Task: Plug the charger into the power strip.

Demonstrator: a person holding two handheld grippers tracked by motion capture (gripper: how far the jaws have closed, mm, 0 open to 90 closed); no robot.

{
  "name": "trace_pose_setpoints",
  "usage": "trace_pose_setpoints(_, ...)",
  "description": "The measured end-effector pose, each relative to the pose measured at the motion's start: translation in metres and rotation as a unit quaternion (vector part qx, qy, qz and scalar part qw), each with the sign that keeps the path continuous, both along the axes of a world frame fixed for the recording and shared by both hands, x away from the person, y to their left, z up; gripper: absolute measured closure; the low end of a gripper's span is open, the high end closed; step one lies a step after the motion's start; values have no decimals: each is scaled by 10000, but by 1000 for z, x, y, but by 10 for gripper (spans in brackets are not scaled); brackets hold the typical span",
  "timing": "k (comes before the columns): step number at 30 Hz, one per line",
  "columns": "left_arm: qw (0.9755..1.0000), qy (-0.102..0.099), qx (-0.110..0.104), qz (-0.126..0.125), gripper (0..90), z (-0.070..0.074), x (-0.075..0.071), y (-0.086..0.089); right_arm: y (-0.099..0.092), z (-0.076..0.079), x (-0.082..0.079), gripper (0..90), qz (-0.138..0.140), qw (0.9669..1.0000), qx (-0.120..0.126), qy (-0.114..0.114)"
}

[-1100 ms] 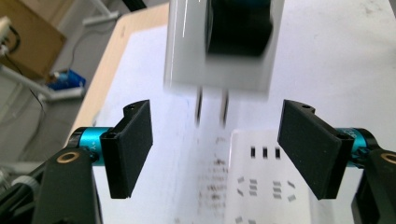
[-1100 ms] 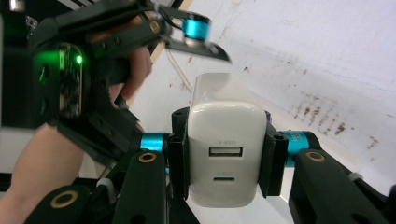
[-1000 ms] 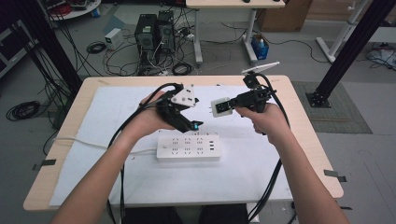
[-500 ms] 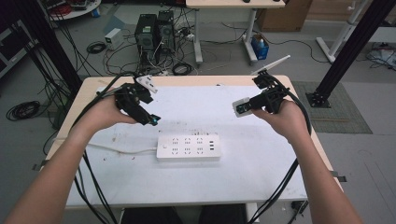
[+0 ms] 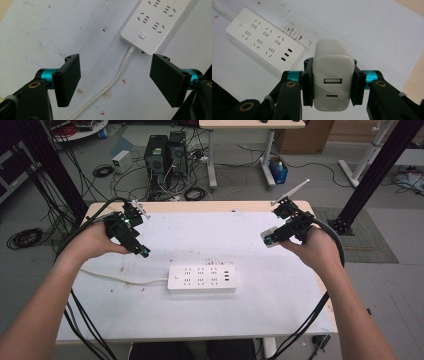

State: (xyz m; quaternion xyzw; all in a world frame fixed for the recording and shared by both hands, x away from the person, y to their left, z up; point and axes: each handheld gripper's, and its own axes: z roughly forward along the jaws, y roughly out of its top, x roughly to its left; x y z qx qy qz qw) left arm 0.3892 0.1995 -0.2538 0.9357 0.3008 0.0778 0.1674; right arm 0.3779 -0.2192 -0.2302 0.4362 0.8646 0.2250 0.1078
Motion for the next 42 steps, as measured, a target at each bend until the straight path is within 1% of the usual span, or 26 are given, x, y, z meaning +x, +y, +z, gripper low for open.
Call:
trace_pose_setpoints(3,10000,-18,28,-30,247,0,-1,3,2,0,1,621,69,10000,-64,10)
trace_pose_setpoints(5,10000,27,44,-58,240,1,-2,5,3,0,3,621,153,9998,-97,22)
trace_pose_setpoints(7,9999,42,96,-78,240,1,-2,6,4,0,4,621,206,9997,-104,13)
trace_pose_setpoints(8,9997,55,189,-108,240,1,-2,8,5,0,5,621,244,9996,-127,17)
trace_pose_setpoints(9,9996,69,221,-137,240,2,-2,9,8,-1,7,621,286,9994,-173,29)
trace_pose_setpoints(10,9998,58,164,-92,240,1,-3,10,9,-1,8,621,337,9992,-205,47)
trace_pose_setpoints(14,9996,96,201,-158,240,0,-5,12,15,-2,12,621,573,9980,-266,78)
trace_pose_setpoints(16,9997,99,155,-151,240,0,-7,12,20,-4,14,622,624,9975,-303,105)
trace_pose_setpoints(19,9996,123,139,-220,240,0,-8,11,30,-8,19,621,896,9950,-402,170)
trace_pose_setpoints(21,9995,128,124,-265,240,-1,-10,10,36,-11,20,622,1001,9938,-461,170)
trace_pose_setpoints(22,9994,103,97,-304,240,-1,-11,9,39,-13,21,622,1114,9923,-513,177)
trace_pose_setpoints(24,9992,121,60,-364,240,-1,-12,8,48,-18,24,621,1420,9876,-652,155)
trace_pose_setpoints(26,9992,111,67,-391,240,-1,-12,7,52,-20,25,622,1450,9867,-714,186)
trace_pose_setpoints(27,9989,123,81,-454,240,-1,-14,4,56,-22,26,622,1522,9852,-770,184)
trace_pose_setpoints(28,9986,140,62,-499,240,0,-15,2,69,-31,30,621,1850,9785,-878,258)
trace_pose_setpoints(29,9986,151,17,-515,240,0,-16,1,69,-31,30,621,1850,9785,-878,258)
trace_pose_setpoints(30,9983,154,-20,-569,218,1,-18,-2,79,-37,32,622,2083,9727,-961,342)
trace_pose_setpoints(31,9983,154,-20,-569,219,1,-18,-2,79,-37,32,622,2083,9727,-961,342)
trace_pose_setpoints(33,9980,149,-20,-621,219,2,-20,-4,88,-44,34,622,2295,9665,-1067,428)
trace_pose_setpoints(34,9977,133,-13,-666,218,3,-22,-5,98,-51,36,621,2453,9610,-1180,496)
trace_pose_setpoints(35,9977,133,-13,-666,218,3,-22,-5,98,-51,36,621,2453,9610,-1180,496)
trace_pose_setpoints(36,9977,131,-28,-670,218,3,-23,-6,103,-55,36,621,2528,9583,-1229,505)
trace_pose_setpoints(39,9976,121,-2,-680,218,3,-24,-6,118,-65,38,621,2781,9488,-1388,564)
trace_pose_setpoints(40,9976,123,-23,-686,218,3,-25,-6,122,-68,38,622,2845,9465,-1412,578)
trace_pose_setpoints(41,9975,121,-45,-691,218,2,-25,-6,128,-73,38,621,2987,9406,-1519,539)
trace_pose_setpoints(42,9973,114,-64,-720,218,2,-26,-6,131,-76,37,621,3027,9384,-1564,570)
